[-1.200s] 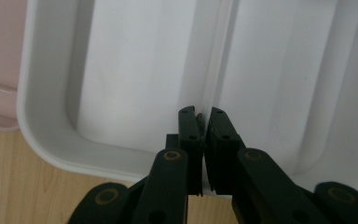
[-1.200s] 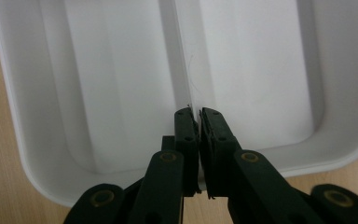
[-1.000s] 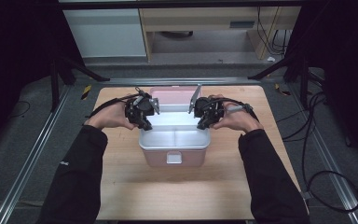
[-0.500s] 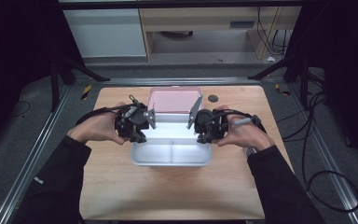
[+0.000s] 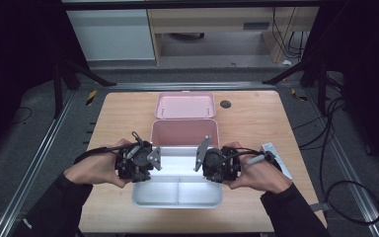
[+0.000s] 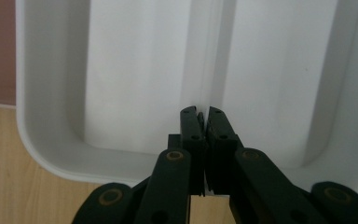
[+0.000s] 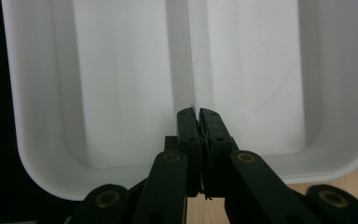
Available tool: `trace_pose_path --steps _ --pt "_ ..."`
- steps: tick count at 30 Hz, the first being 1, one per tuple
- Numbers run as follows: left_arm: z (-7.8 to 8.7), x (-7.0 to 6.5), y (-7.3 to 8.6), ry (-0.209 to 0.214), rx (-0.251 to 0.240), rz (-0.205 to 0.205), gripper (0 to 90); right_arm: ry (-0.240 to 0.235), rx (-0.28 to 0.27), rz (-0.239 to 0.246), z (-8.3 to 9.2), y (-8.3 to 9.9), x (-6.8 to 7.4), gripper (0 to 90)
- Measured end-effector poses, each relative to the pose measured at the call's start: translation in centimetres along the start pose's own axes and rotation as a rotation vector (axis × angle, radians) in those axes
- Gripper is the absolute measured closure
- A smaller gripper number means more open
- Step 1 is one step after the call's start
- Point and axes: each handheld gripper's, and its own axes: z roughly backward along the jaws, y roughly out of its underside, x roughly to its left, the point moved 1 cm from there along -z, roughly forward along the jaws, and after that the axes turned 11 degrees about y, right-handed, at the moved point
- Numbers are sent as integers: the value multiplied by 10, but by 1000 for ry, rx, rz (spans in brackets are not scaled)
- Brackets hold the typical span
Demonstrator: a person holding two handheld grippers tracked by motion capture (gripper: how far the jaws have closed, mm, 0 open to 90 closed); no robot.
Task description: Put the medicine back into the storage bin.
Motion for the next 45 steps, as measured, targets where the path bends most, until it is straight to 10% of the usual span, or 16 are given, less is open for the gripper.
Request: trace_pose_path --steps 16,35,45 --pt "-68 -22 14 77 -3 19 872 -92 -14 -14 -43 21 45 884" --pt "-141 17 10 129 -16 66 864 -108 34 -93 -121 55 35 855" --pt "-138 18 14 121 -81 96 802 -83 -22 -138 -116 60 29 755"
